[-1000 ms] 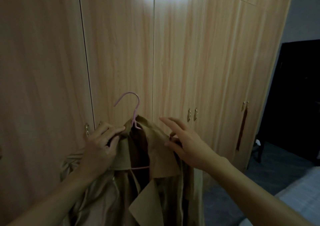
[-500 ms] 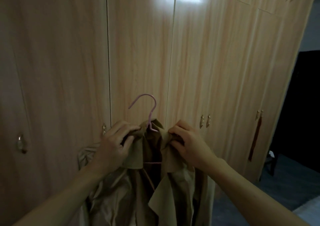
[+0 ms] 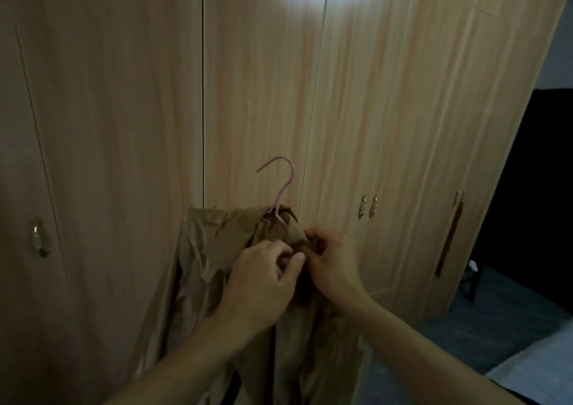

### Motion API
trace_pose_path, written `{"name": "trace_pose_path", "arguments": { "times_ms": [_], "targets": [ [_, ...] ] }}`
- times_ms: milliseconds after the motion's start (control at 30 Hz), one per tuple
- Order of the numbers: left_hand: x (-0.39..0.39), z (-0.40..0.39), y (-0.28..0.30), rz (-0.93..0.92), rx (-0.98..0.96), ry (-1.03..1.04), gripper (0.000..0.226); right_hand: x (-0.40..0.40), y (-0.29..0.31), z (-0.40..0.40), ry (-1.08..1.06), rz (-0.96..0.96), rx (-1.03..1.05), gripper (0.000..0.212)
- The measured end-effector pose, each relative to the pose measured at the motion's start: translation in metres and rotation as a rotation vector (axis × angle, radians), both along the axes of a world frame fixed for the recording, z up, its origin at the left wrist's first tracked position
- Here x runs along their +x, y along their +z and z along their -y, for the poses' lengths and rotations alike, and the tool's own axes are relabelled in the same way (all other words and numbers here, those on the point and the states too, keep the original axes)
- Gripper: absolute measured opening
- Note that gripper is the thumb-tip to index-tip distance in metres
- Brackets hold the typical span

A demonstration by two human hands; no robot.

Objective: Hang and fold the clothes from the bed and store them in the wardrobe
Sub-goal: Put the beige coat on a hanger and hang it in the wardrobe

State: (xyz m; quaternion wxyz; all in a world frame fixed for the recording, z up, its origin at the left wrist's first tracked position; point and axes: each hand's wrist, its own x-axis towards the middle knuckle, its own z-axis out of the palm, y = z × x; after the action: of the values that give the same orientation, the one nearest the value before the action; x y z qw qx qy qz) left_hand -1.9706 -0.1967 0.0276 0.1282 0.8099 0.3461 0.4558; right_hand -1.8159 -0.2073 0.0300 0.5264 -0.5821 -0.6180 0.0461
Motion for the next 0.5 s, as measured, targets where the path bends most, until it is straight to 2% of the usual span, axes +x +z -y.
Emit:
{"name": "trace_pose_path", "arguments": {
  "times_ms": [67,200,267,400,500],
  "targets": [
    [0.012,0.0,0.001,0.163,-0.19,-0.021,0.026,-0.007,0.001,-0.003,-0.014,-0.03,0.0,0.012],
    [0.025,-0.011,0.004,0.371,-0.386,0.026,0.022,-0.012,-0.001,-0.009,-0.005,-0.134,0.052,0.011],
    [0.029,-0.017,0.0,0.457,-0.455,0.076,0.02,-0.016,-0.004,-0.011,0.072,-0.211,0.038,0.014],
    [0.03,-0.03,-0.002,0.597,-0.568,0.121,0.011,-0.023,-0.008,-0.011,0.195,-0.242,0.0,0.021],
    [0.016,-0.04,0.001,0.663,-0.694,0.07,0.004,-0.016,-0.007,-0.017,0.471,-0.324,-0.134,0.024]
  ]
}}
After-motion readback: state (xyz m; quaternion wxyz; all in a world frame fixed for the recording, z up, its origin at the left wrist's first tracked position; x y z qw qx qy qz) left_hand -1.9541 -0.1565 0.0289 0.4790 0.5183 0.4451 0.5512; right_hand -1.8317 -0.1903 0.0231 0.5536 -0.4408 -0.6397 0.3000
